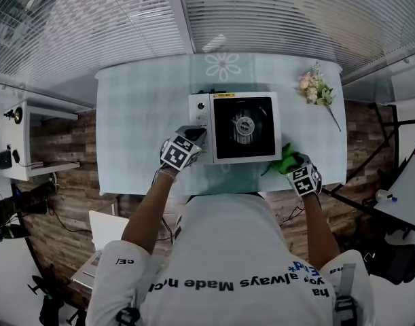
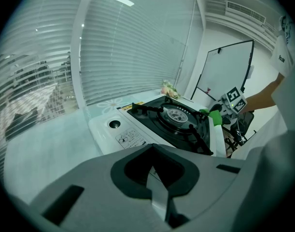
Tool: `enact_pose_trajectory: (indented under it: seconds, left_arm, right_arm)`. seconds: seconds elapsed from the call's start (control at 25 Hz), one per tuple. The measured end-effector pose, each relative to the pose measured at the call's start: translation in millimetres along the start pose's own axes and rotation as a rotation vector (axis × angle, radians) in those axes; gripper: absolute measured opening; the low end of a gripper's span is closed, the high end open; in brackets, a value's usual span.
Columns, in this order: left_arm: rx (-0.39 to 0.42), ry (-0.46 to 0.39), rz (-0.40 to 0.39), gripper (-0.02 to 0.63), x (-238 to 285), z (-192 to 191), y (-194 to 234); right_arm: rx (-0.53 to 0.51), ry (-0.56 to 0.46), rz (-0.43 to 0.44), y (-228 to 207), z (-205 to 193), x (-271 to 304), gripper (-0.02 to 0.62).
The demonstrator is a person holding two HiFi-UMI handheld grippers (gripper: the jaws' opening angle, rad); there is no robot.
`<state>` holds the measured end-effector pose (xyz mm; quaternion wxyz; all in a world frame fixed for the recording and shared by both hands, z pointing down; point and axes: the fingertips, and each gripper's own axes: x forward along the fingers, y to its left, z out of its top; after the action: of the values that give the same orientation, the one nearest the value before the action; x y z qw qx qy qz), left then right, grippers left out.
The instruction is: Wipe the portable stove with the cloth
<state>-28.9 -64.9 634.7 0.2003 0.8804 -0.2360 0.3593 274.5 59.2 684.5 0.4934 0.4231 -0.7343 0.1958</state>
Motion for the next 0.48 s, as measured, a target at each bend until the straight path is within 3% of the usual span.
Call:
enact_pose_trajectory:
  seconds: [0.48]
  left_arm:
    - [-0.017,-0.003,0.009,0.011,-0.4,1.8,1.3]
  right_arm:
    - [-0.051,-0.033,-0.006,-20.4,42.2,11.8,0.026]
